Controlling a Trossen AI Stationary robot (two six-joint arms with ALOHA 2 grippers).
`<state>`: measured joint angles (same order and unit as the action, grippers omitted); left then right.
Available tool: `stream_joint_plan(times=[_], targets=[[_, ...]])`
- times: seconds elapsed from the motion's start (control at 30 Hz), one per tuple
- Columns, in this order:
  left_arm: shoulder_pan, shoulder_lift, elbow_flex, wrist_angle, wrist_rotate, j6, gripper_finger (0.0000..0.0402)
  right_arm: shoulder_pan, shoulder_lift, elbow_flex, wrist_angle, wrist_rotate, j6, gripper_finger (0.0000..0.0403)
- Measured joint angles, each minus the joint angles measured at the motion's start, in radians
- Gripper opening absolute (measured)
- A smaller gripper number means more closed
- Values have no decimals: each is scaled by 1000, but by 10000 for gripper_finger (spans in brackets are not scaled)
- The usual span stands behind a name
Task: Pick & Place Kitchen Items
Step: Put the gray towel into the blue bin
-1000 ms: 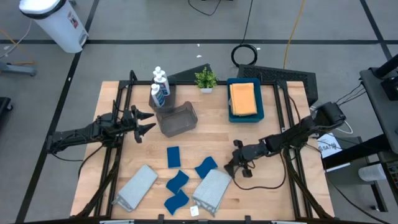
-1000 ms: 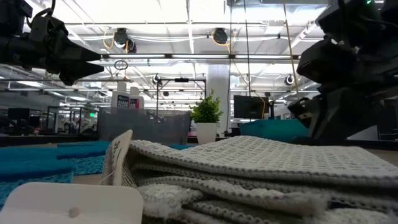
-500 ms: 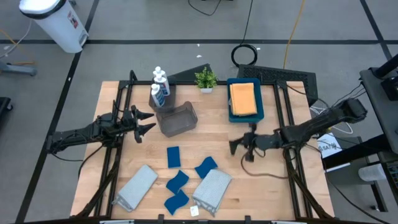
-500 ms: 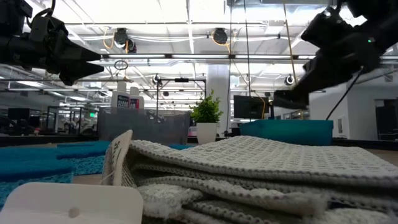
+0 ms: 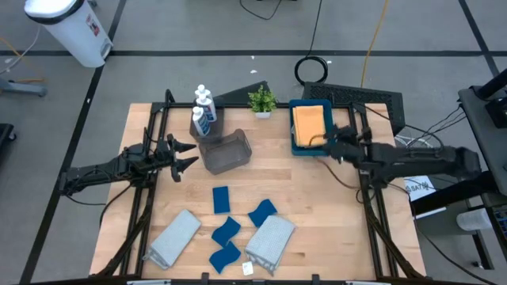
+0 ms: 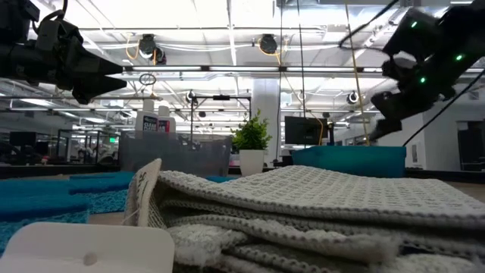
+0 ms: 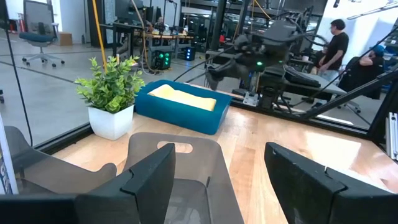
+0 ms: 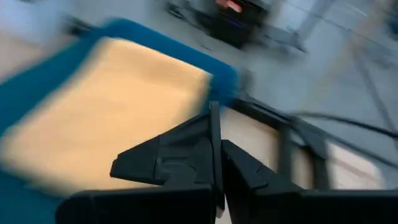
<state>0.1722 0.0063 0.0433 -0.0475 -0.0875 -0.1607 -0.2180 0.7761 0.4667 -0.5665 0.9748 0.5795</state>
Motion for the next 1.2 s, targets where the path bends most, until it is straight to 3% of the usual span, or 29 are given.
stream_joint_plan(times=[0.27,0.6,0.73,0.9,1.2], targets=[[0,0,0,0,0,0,251,-413,29,-52,22,51,-103,0],[0,0,0,0,0,0,251,-822,50,-257,344,-21,-356,0],[0,0,0,0,0,0,251,-883,48,-267,402,-126,-440,11],[0,0,0,0,0,0,251,-887,49,-269,422,-142,-462,38],[0,0,0,0,0,0,251,-887,23,-269,435,-141,-469,139]])
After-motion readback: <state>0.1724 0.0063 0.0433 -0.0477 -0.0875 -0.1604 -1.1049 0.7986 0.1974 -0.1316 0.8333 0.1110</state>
